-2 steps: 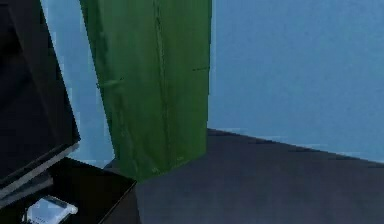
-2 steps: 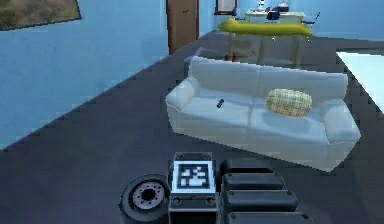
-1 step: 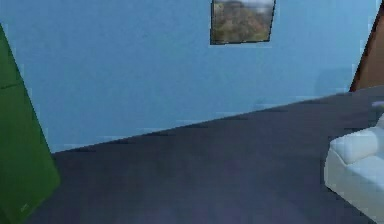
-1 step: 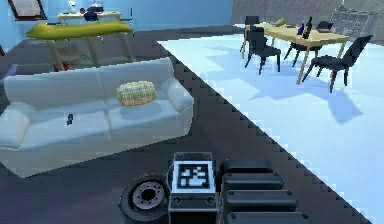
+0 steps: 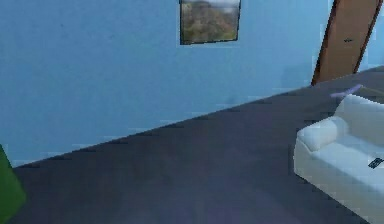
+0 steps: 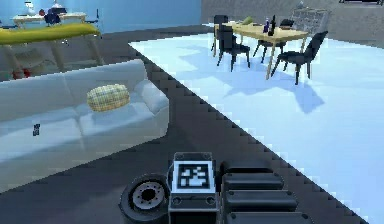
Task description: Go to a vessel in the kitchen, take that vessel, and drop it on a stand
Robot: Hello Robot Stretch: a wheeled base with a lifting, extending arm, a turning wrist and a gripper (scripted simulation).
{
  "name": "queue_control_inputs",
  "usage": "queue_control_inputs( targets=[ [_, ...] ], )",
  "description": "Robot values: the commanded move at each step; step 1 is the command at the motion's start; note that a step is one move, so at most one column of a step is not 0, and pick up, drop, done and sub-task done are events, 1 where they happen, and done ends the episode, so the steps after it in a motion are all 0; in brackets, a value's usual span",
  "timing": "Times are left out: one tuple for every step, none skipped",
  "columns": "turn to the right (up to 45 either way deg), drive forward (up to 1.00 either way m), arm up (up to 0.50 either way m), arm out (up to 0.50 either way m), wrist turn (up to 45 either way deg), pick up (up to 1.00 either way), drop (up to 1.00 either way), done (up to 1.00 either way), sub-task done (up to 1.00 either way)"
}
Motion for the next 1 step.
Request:
queue_control_inputs(
  targets=[
    [3.0,0.00,0.00,0.00,0.0,0.00,0.00,0.00,0.00]
  ],
)
